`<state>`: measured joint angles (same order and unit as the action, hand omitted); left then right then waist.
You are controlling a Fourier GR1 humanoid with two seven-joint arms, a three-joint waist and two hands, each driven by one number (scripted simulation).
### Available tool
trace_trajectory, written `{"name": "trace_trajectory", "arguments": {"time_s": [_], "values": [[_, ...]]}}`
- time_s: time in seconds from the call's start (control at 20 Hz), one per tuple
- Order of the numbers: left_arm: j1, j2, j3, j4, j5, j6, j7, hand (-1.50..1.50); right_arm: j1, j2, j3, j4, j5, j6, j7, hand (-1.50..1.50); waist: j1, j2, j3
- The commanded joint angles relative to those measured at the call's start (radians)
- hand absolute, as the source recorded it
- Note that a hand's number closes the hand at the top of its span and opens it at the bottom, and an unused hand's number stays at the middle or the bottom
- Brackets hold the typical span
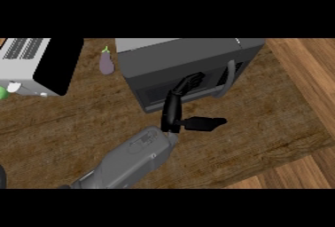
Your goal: Pick up the milk, place it into the microwave and close the microwave
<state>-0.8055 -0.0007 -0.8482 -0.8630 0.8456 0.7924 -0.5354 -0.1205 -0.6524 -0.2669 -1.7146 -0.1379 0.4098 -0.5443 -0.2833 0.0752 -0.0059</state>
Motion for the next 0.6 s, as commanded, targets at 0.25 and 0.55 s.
{"name": "trace_trajectory", "arguments": {"time_s": [0.25,0.55], "values": [[-0.091,0.001,0.068,0.069,0.084,0.026,-0.03,-1.5,-0.053,-0.02,-0.005,0.021,0.024,-0.016,0.005,1.5,0.003,0.017,0.002],[-0.09,0.001,0.056,0.077,0.115,0.02,-0.069,-1.5,-0.087,-0.032,-0.009,0.046,0.028,-0.017,0.012,1.5,0.004,0.024,0.002]]}}
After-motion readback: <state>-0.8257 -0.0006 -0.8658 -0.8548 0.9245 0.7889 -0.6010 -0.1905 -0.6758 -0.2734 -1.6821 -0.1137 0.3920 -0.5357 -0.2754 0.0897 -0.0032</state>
